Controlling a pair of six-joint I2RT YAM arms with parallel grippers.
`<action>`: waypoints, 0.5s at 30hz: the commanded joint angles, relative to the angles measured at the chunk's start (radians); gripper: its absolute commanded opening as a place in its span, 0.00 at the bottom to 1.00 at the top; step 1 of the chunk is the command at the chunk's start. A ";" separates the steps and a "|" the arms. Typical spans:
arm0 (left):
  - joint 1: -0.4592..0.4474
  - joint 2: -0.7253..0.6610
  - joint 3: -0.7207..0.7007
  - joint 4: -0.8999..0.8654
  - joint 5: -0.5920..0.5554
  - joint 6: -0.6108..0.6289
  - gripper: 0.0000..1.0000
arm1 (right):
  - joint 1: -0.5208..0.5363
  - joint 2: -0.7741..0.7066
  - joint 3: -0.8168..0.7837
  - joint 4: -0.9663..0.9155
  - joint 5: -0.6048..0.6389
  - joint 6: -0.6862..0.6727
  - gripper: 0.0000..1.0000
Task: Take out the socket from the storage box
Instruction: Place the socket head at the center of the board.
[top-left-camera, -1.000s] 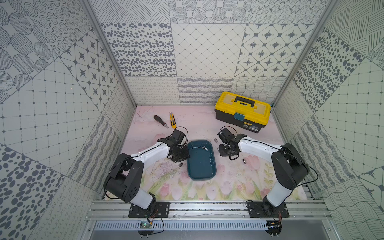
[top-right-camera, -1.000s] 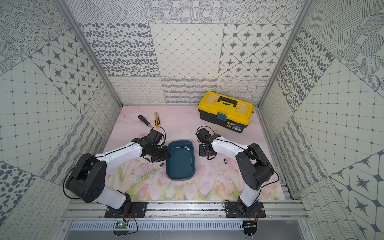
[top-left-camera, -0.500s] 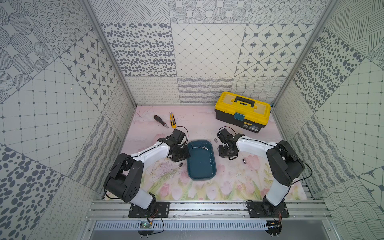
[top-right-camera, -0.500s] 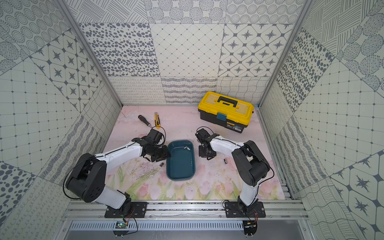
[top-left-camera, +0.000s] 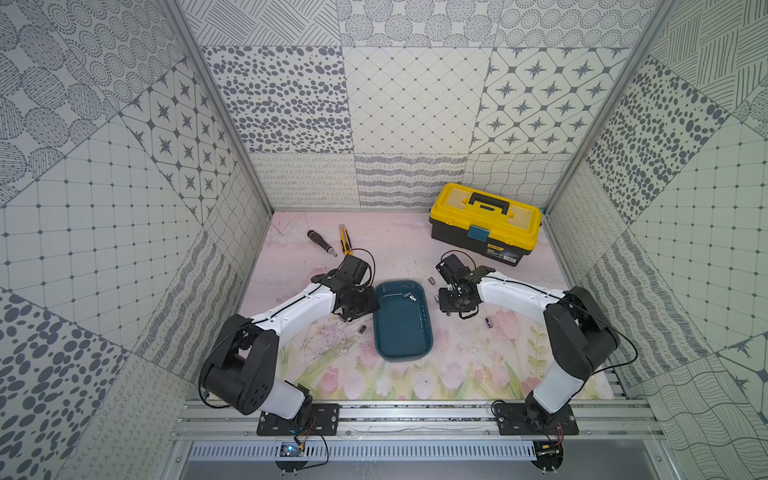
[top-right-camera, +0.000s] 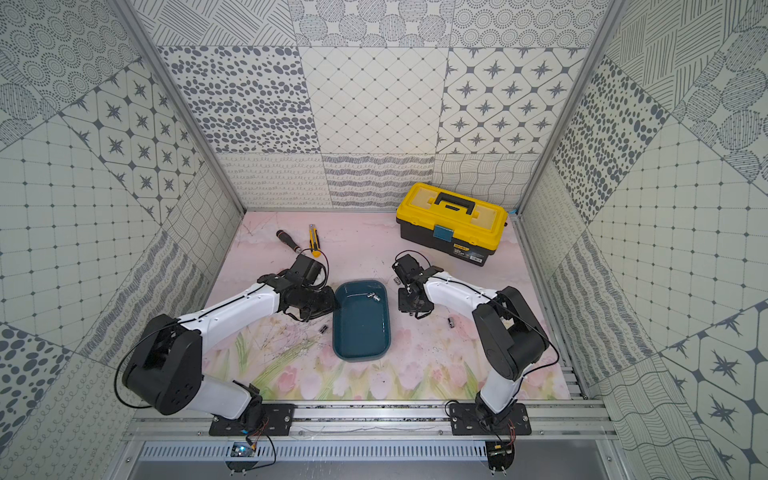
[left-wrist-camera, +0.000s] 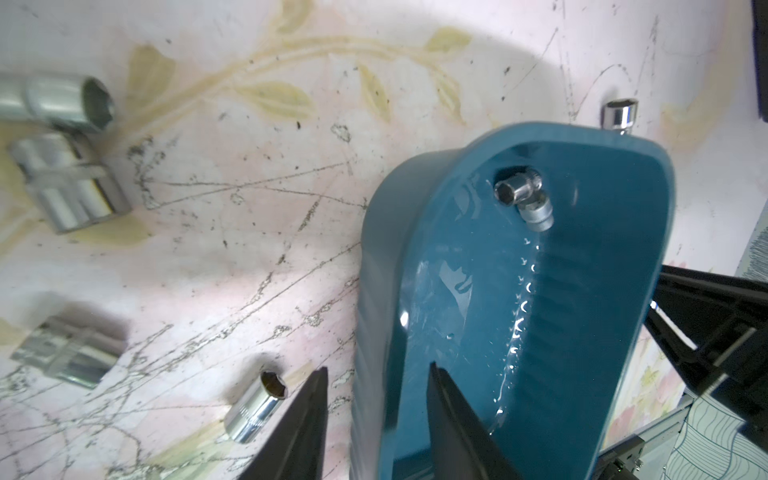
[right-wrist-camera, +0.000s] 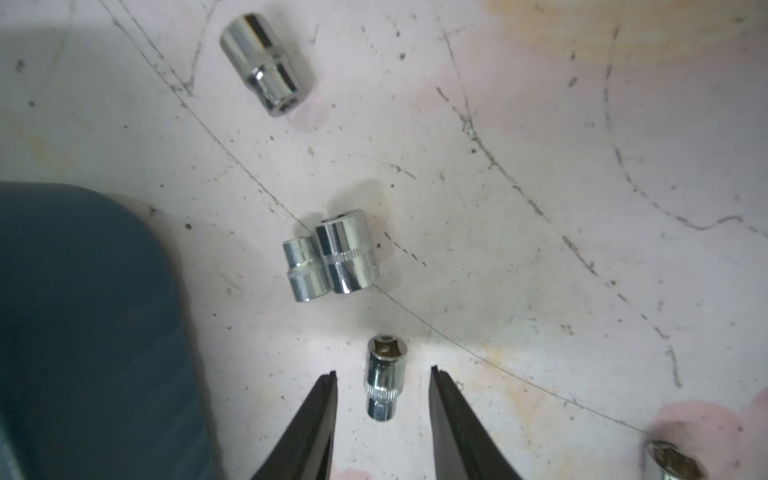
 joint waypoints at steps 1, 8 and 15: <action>0.002 -0.028 0.057 -0.101 -0.095 0.045 0.46 | -0.003 -0.046 -0.005 -0.010 0.016 -0.019 0.42; -0.033 -0.055 0.136 -0.130 -0.109 0.064 0.50 | -0.003 -0.122 -0.006 -0.007 -0.002 -0.024 0.42; -0.133 0.004 0.187 -0.052 -0.099 0.007 0.51 | -0.003 -0.173 -0.018 0.024 -0.052 -0.028 0.43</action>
